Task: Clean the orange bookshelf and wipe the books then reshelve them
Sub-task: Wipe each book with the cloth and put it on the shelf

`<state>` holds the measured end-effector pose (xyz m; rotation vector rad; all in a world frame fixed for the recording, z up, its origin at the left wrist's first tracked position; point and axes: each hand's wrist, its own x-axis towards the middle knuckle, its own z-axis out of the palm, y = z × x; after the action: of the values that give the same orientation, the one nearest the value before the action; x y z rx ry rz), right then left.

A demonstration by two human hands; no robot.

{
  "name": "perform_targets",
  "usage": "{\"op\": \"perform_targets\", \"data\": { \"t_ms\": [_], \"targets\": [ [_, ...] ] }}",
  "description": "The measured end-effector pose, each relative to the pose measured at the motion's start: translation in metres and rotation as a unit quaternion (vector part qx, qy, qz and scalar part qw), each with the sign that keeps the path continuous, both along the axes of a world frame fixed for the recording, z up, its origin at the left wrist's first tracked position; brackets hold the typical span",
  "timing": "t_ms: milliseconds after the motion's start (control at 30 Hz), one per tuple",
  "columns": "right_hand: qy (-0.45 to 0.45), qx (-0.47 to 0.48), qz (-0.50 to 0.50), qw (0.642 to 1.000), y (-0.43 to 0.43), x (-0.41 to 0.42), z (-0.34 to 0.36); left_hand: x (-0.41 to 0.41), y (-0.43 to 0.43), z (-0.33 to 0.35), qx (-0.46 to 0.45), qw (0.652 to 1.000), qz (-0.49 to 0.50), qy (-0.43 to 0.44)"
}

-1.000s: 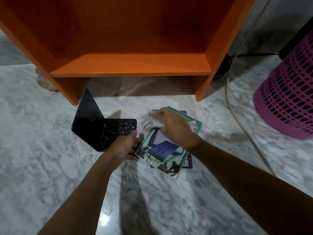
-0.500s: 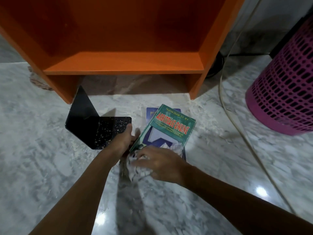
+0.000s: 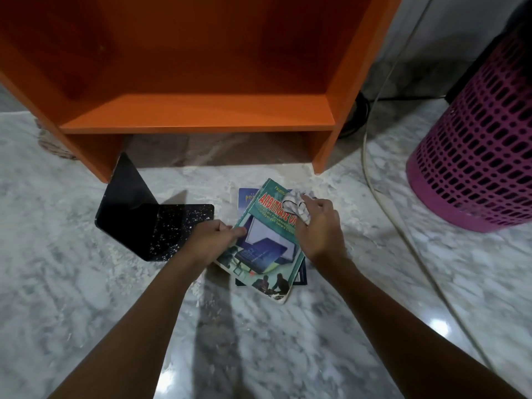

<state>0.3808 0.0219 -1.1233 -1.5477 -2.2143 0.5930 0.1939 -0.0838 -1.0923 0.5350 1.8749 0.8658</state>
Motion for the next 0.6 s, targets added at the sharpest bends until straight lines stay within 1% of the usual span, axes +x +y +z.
{"op": "perform_targets", "data": {
  "t_ms": [100, 267, 367, 467, 600],
  "targets": [
    [0.020, -0.011, 0.015, 1.000, -0.001, -0.001, -0.003, 0.003, 0.011, 0.003, -0.021, 0.999, -0.024, -0.023],
    [0.029, -0.018, 0.062, 0.997, -0.001, 0.001, -0.001, 0.006, 0.026, 0.002, -0.057, 0.991, -0.113, -0.050],
    [0.065, -0.062, 0.067, 0.994, 0.008, 0.004, 0.003, 0.011, 0.031, 0.002, -0.033, 0.991, -0.118, -0.051],
    [0.106, -0.072, 0.019, 0.992, 0.017, 0.007, 0.013, 0.015, 0.031, 0.009, 0.000, 0.994, -0.106, -0.039],
    [0.183, -0.093, -0.072, 0.976, 0.022, 0.008, 0.039, 0.013, 0.026, 0.029, 0.049, 0.996, -0.078, 0.001]
  ]
}}
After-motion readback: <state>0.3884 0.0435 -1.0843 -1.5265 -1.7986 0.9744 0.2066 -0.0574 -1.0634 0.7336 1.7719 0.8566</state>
